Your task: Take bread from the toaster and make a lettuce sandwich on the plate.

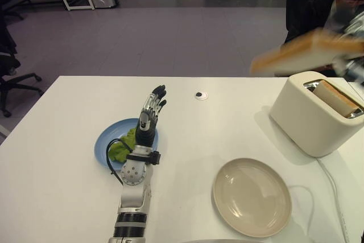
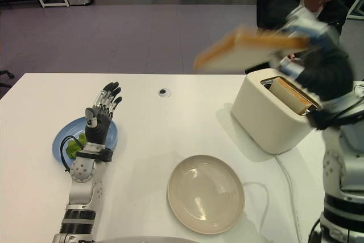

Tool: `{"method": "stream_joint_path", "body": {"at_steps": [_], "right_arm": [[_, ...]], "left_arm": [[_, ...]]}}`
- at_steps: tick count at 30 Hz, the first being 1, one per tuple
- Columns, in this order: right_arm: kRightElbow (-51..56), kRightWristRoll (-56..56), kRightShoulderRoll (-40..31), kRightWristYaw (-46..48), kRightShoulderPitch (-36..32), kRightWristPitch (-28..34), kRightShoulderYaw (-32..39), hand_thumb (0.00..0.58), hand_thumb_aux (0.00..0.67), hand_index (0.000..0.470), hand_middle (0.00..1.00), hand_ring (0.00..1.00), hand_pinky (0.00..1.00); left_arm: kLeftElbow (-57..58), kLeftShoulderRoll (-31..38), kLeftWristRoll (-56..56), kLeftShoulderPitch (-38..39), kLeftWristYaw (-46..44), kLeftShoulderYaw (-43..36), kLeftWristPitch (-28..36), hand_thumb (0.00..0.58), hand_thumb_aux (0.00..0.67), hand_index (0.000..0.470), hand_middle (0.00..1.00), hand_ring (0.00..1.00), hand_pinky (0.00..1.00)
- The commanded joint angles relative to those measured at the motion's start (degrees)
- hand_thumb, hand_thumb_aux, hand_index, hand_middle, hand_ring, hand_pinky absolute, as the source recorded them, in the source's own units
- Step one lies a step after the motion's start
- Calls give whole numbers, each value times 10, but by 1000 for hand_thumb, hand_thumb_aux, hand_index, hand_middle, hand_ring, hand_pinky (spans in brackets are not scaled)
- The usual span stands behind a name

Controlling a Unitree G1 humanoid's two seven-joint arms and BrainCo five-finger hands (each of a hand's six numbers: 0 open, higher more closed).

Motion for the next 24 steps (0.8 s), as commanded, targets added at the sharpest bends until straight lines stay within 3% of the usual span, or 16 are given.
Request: {"method": "stream_joint_path", "body": {"at_steps": [1, 5, 10, 15, 21, 22, 24], "right_arm": [[-32, 15, -50, 156, 114, 20, 25, 580, 670, 470, 0, 0, 0], [-19, -43, -56, 232, 182, 5, 74, 580, 670, 470, 0, 0, 0], [-8, -88, -59, 275, 214, 12, 126, 580, 670, 470, 0, 0, 0], [75, -195, -48, 266, 185, -6, 190, 580, 670, 470, 0, 0, 0], [110, -218, -28, 241, 148, -10, 200, 580, 670, 470, 0, 0, 0], [116, -223, -27, 238, 146, -12, 202, 0, 0, 0, 0, 0, 0], [123, -230, -23, 235, 143, -15, 204, 0, 0, 0, 0, 0, 0]], "left_arm": [[1, 1, 5, -1, 1, -3, 5, 0, 0, 0, 0, 0, 0], [4, 5, 4, -4, 1, 1, 6, 0, 0, 0, 0, 0, 0], [6, 9, 3, -7, 0, 7, 5, 0, 0, 0, 0, 0, 0], [8, 8, 5, -8, 1, 7, 5, 0, 0, 0, 0, 0, 0], [9, 17, 3, -14, 2, 16, 5, 0, 0, 0, 0, 0, 0], [9, 19, 3, -14, 3, 17, 4, 0, 0, 0, 0, 0, 0], [9, 23, 7, -15, 5, 19, 0, 0, 0, 0, 0, 0, 0]]}}
